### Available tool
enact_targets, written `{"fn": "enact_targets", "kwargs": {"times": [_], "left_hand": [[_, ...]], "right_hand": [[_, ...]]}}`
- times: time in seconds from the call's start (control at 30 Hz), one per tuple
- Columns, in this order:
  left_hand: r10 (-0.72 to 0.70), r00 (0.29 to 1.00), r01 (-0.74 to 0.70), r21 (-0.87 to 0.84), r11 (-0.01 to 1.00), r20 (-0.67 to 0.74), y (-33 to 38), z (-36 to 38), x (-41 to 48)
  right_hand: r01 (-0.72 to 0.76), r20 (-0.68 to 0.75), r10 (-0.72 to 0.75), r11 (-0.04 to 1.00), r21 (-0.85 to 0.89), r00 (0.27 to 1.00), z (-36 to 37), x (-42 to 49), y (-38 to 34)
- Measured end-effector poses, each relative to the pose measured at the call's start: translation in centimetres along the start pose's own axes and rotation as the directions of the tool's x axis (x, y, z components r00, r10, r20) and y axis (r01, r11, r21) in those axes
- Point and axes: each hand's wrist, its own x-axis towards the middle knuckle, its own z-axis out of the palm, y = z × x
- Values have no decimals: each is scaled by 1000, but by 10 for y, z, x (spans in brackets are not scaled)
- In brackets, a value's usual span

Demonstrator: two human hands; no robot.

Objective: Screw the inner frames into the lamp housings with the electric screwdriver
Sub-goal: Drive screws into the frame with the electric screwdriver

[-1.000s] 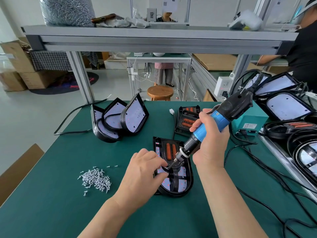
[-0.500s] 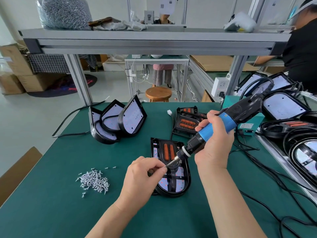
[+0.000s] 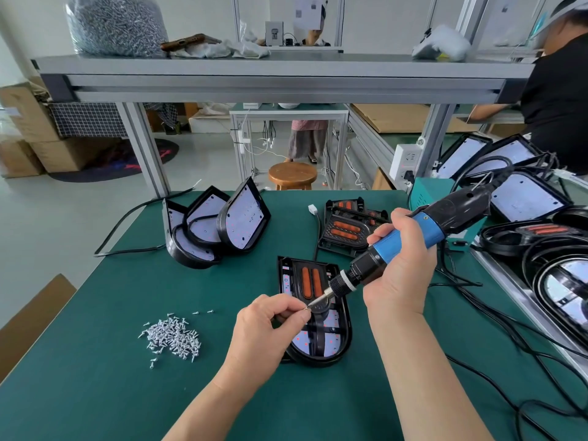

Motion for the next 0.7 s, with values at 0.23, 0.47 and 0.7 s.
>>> {"fn": "enact_targets", "kwargs": {"times": [0.23,0.47,0.7], "left_hand": [[-31,999,32,-47,998,19,-4,0,2],[-25,1000,26,-63,998,13,-6,2,2],[4,1000,-5,-71,997,-2,-8,4,-1]], "right_hand": [[-10,-7,11,1000,26,1000,-1,1,2],[-21,-37,21,1000,9,999,-1,3,1],[-40,-45,40,999,-5,998,-4,1,3]]}}
